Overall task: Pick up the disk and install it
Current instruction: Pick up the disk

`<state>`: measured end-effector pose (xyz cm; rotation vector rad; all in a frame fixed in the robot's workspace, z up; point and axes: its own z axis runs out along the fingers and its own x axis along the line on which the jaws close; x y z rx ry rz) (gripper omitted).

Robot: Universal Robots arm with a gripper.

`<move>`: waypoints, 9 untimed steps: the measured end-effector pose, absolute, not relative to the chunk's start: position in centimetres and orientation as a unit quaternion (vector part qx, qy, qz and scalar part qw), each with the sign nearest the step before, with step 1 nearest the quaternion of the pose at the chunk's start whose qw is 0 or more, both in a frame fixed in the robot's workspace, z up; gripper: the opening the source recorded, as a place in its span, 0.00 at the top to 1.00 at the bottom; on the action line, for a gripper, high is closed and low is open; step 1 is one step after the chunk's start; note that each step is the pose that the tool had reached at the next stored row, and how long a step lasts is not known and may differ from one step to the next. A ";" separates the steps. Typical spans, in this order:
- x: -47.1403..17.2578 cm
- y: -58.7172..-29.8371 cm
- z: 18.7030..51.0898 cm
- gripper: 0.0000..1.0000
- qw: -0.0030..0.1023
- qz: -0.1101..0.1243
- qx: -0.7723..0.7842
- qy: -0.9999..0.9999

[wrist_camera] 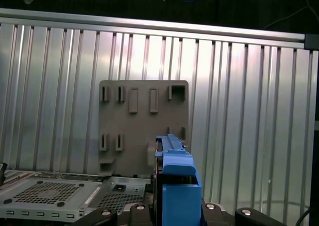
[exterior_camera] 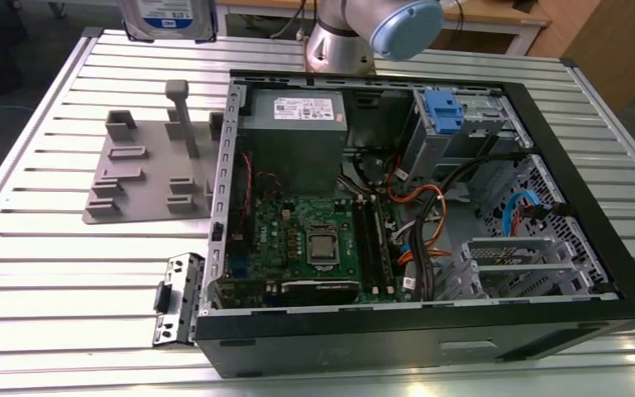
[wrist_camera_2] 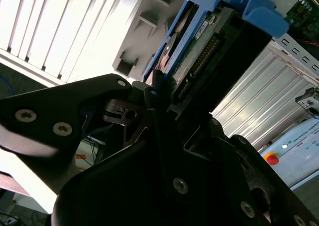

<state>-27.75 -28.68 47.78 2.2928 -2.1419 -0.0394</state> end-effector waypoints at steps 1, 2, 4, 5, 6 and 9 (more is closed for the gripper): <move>-27.6 -28.7 47.8 0.64 0.002 -0.013 0.731 -0.683; -27.6 -28.7 47.8 0.64 0.002 -0.013 0.731 -0.683; -27.4 -28.8 47.8 0.64 0.002 -0.013 0.731 -0.683; -27.3 -28.8 47.8 0.64 0.002 -0.013 0.731 -0.683; -27.2 -28.8 47.8 0.64 0.002 -0.013 0.731 -0.683; -27.0 -28.9 47.8 0.64 0.002 -0.013 0.731 -0.683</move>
